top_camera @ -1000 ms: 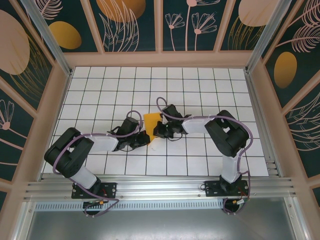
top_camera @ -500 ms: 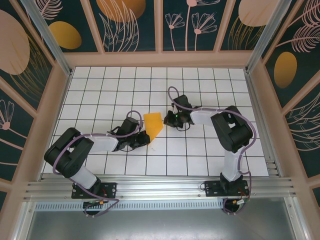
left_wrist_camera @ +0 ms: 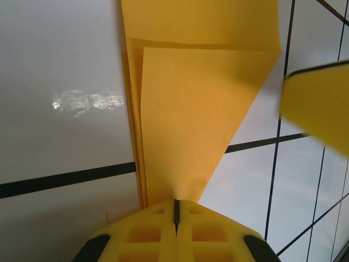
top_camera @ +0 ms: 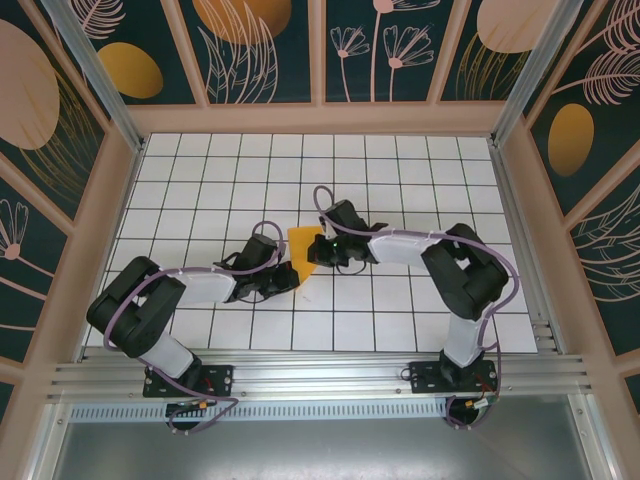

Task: Fold a paper plane with a square sheet of paper (pick it up from the middle)
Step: Third fold the triangle at the center of the table.

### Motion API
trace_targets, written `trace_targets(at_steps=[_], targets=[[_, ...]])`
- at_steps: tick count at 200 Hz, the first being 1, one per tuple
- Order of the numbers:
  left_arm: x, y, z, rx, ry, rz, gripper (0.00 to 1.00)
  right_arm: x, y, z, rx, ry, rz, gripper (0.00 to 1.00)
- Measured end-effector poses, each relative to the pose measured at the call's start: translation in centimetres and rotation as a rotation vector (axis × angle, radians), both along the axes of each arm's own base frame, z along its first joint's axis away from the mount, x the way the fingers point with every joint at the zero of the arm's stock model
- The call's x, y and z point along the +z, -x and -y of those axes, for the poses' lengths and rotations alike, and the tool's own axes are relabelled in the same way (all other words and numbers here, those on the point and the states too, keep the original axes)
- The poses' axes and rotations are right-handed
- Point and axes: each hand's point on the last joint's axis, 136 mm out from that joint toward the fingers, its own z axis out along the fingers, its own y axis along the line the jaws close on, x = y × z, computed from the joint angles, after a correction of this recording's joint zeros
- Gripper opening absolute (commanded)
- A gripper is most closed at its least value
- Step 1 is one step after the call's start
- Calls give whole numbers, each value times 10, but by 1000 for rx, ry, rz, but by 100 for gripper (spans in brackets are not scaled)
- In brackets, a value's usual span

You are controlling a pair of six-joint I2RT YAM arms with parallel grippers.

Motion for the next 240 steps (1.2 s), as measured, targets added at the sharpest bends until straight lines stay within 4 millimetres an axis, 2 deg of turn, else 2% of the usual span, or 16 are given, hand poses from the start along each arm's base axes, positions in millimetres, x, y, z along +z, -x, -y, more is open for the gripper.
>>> trace_targets(at_steps=[43,75,119,184,240], targets=[[3,1,-2,5,-11,-7,8,-24,2,4,-21,31,-60,4],[15,1,1,0,17,6,15,-24,2,3,-26,27,-65,4],[32,-15,15,-7,57,43,14,-25,1,3,-37,24,-74,4],[7,-9,17,-27,35,-30,11,-26,1,2,-39,24,-77,3],[1,-6,13,-36,11,-36,10,-26,-1,1,-38,27,-83,3]])
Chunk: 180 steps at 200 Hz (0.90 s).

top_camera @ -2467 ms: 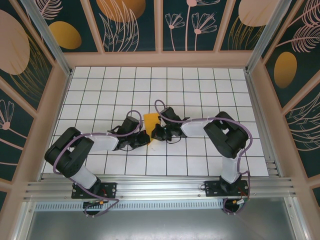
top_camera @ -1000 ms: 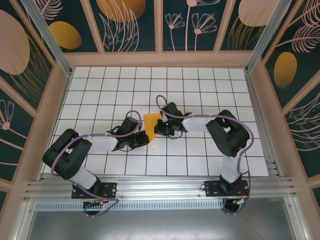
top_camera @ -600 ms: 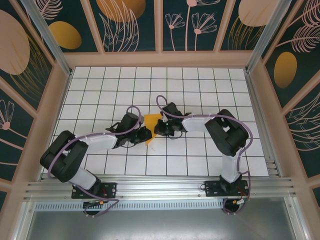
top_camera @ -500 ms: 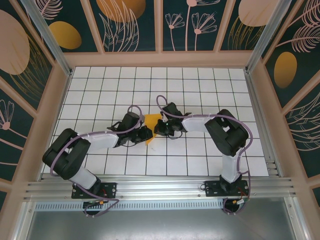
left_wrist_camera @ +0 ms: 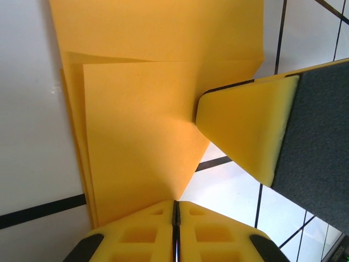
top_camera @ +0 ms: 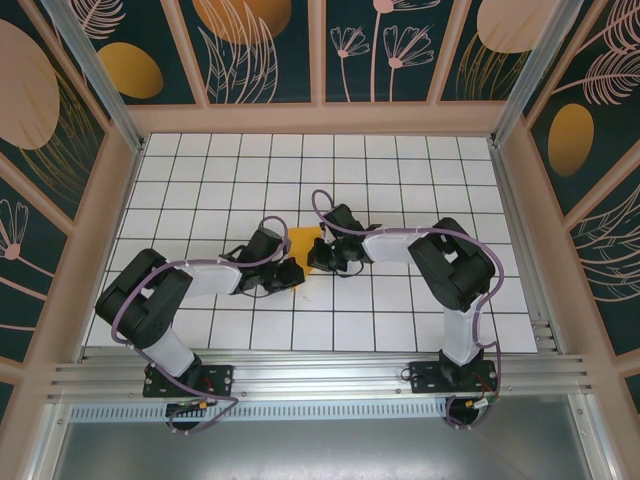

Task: Fold a paper plane with a square sheet of paper (pick it up from the middle)
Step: Third fold the triangle at the center of the table.

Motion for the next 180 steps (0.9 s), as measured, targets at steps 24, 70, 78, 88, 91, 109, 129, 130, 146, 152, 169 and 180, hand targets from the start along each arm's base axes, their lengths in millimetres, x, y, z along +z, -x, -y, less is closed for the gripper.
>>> trace_targets(at_steps=[24,70,78,88,91,109,129,130,146,152,169,180], targets=[[-1,1,-1,-1,10,14,10,0,0,-1,1,0,-2,3],[-1,8,-9,11,22,49,9,0,0,-2,5,-2,-6,3],[-1,10,-10,14,24,50,9,0,1,-2,4,-3,-9,3],[-1,12,-12,16,26,54,9,-1,1,-2,4,-3,-10,2],[-1,13,-13,18,27,55,9,0,1,-2,4,-4,-10,2],[-1,17,-16,21,25,57,9,0,1,-2,4,-4,-10,2],[-1,20,-18,22,21,61,8,0,1,-2,4,-4,-10,2],[-1,20,-19,22,21,61,8,0,1,-2,4,-4,-10,2],[-1,22,-19,23,18,63,8,-1,1,-2,4,-3,-11,2],[-1,22,-18,21,18,64,8,-1,1,-2,4,-3,-11,2],[-1,24,-18,18,14,67,7,-1,1,-3,5,-5,-13,2],[-1,24,-18,19,7,69,7,-1,1,-3,6,-5,-13,2]])
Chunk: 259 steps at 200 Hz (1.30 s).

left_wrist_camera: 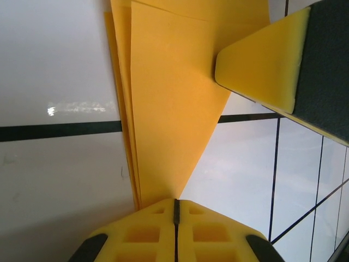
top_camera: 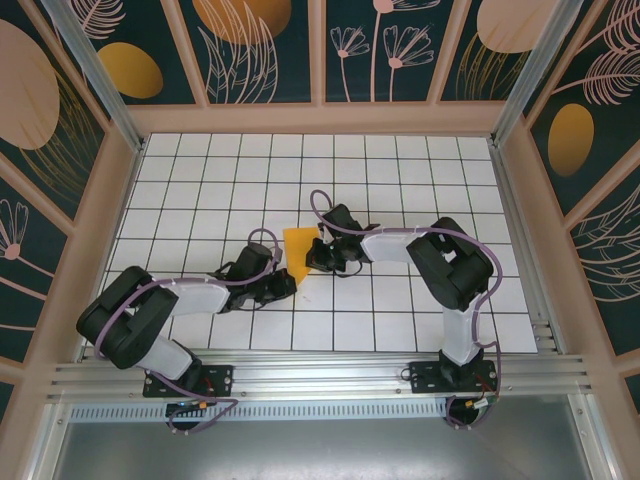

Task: Fold a paper plane with a square sheet of paper (pick it up from the middle)
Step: Third fold the triangle at the center of the table, then fourth fold the wing at the center of the table.

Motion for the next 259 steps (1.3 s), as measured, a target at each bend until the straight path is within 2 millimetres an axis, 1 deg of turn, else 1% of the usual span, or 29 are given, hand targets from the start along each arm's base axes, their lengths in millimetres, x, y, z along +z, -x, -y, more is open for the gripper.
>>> trace_targets(at_steps=[55,99,119,136,146,155,166,183,202,210,224,238,259], targets=[[-1,10,-6,-2,-23,-21,6,0,0,0,0,1,-1,2],[-1,10,-6,0,-44,-20,6,0,0,0,0,2,-3,3],[1,11,-7,-4,-63,-31,9,1,0,0,1,5,-6,4],[2,15,-12,-1,-97,-51,15,3,-2,0,1,14,-4,9],[7,15,-14,-1,-115,-53,19,5,-5,1,-5,23,0,12],[13,11,-15,10,-128,-45,23,7,-8,1,-7,25,5,16],[26,3,-12,20,-130,-17,27,14,-13,1,-13,21,17,22],[47,-14,-7,46,-117,44,33,31,-21,2,-25,2,59,34],[64,-28,-3,68,-109,100,34,60,-32,8,-63,-34,119,43],[67,-33,-3,77,-112,115,35,72,-35,12,-80,-50,148,45],[69,-39,-3,89,-117,133,34,85,-37,24,-114,-63,184,49],[66,-44,-2,95,-126,139,31,87,-37,38,-142,-65,198,50],[56,-50,1,98,-136,126,26,72,-33,55,-170,-45,176,50]])
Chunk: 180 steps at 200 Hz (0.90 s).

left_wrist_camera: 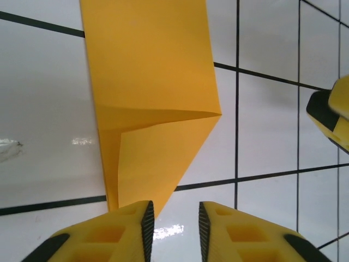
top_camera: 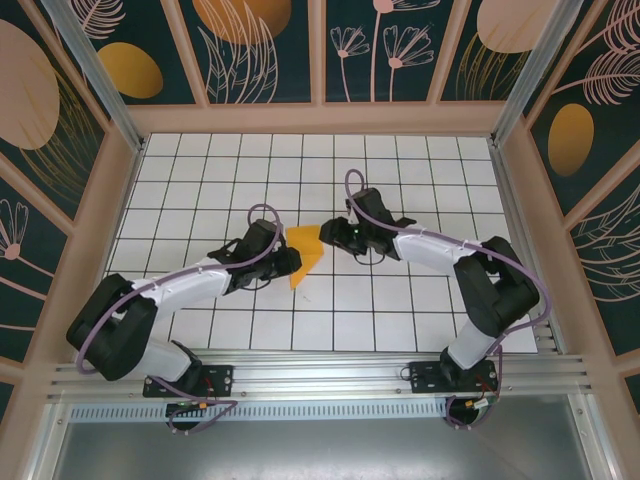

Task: Fold a paper plane with a square sheet of paper (pick it up from the middle)
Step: Fourth fold the wing at the center of the table.

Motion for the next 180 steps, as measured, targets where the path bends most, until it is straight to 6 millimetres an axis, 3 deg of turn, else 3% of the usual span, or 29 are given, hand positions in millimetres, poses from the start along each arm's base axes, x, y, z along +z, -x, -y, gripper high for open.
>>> trace_targets(at_steps=[26,66,117,180], targets=[[-10,-7,3,4,-4,-6,20,-18,10,9,3,14,-45,50],[-21,-18,-1,39,-14,-1,15,-23,9,0,31,-20,-51,51],[-35,-31,-12,101,-25,-16,9,-52,16,-10,69,-10,-122,47],[-48,-30,-15,109,-51,-39,7,-48,15,-29,113,-43,-117,41]])
